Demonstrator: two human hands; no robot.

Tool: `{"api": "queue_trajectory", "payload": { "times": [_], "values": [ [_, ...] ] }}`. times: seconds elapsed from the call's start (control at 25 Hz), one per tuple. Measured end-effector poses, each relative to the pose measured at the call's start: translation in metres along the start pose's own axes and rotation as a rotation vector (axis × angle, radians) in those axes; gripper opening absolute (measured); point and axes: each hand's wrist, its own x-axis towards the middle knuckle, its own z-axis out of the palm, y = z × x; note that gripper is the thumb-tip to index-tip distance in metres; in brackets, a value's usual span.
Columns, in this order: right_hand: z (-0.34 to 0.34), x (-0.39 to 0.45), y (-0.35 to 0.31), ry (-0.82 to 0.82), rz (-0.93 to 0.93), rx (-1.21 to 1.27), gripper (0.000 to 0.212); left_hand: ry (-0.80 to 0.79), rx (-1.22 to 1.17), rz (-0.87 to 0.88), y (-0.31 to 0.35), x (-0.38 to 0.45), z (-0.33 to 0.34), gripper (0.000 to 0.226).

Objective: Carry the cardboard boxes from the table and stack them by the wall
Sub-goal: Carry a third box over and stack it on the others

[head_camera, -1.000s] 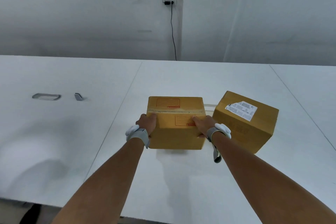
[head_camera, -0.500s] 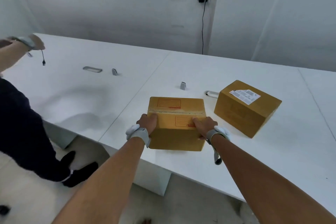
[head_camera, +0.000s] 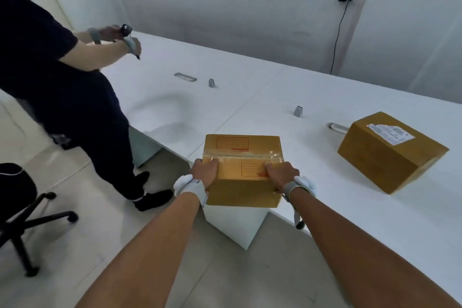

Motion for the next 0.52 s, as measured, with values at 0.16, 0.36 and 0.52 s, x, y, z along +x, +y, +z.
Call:
{"api": "queue_trajectory", "payload": {
  "times": [0.16,0.36,0.52],
  "values": [
    [0.056,-0.051,-0.025,-0.071,-0.071,-0.058,0.063,0.049,-0.114,-0.054,-0.064,-0.024,-0.058,0.068],
    [0.13,-0.143,-0.056,-0.16,-0.201,-0.095,0.06,0.157,-0.127,-0.144,-0.163,-0.067,-0.14,0.08],
    [0.198,-0.207,-0.076,-0.245,-0.264,-0.144,0.075,0.256,-0.108,-0.187,-0.243,-0.107,-0.207,0.072]
  ]
}}
